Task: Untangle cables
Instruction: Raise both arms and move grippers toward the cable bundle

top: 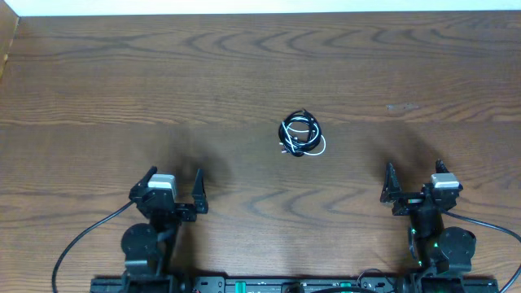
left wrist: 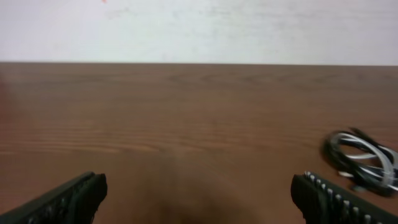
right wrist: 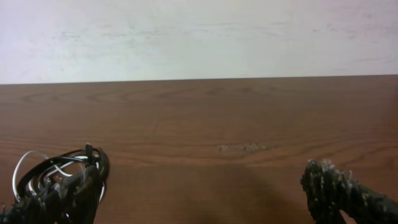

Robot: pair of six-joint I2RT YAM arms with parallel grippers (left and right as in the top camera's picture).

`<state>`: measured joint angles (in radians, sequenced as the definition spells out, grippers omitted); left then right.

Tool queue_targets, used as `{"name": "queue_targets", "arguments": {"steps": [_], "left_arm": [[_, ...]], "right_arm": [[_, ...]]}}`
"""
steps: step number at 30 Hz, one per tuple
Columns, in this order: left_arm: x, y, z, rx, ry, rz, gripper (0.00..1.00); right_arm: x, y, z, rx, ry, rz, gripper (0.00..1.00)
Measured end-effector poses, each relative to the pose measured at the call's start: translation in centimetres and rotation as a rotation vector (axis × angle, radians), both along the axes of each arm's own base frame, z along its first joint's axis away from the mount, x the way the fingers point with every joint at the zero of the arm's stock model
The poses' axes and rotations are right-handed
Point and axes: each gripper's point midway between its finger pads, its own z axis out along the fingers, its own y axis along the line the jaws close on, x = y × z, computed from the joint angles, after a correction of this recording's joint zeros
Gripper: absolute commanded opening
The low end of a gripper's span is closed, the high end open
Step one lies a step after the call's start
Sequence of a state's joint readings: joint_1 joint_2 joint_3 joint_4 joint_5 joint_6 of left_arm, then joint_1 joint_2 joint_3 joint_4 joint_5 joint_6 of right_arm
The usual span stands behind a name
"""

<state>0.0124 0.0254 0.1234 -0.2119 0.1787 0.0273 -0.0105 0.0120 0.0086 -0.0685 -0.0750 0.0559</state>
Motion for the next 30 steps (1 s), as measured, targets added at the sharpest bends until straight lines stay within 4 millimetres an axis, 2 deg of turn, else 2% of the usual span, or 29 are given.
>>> {"name": "queue_targets", "arguments": {"steps": [2,7,11,15,19,24,27,30], "left_arm": [[-0.8,-0.1,1.7,-0.010,0.018,-0.006,1.00],[-3.0,-0.1,7.3,-0.085,0.098,0.016,1.00],[-3.3,-0.1,9.6,-0.126,0.257,0.038,1.00],[-2.8,-0.2,11.1,-0.135,0.409,0.044,1.00],[-2.6,-0.5,10.3,-0.142,0.603,0.044,1.00],[-2.2,-0.6,6.6,-0.146,0.838,0.056,1.00],[-1.7,-0.8,5.3,-0.159,0.908,0.053,1.00],[-0.7,-1.3,5.3,-0.186,0.900,0.035,1.00]], "right_arm": [[0.0,0.0,0.0,0.000,0.000,0.000,0.99],[0.0,0.0,0.0,0.000,0.000,0.000,0.99],[0.0,0.0,0.0,0.000,0.000,0.000,0.99],[0.0,0.0,0.0,0.000,0.000,0.000,0.99],[0.0,0.0,0.0,0.000,-0.001,0.000,0.99],[0.0,0.0,0.0,0.000,-0.001,0.000,0.99],[0.0,0.0,0.4,0.000,-0.018,0.000,0.99],[0.0,0.4,0.8,0.005,-0.034,0.021,0.99]]}}
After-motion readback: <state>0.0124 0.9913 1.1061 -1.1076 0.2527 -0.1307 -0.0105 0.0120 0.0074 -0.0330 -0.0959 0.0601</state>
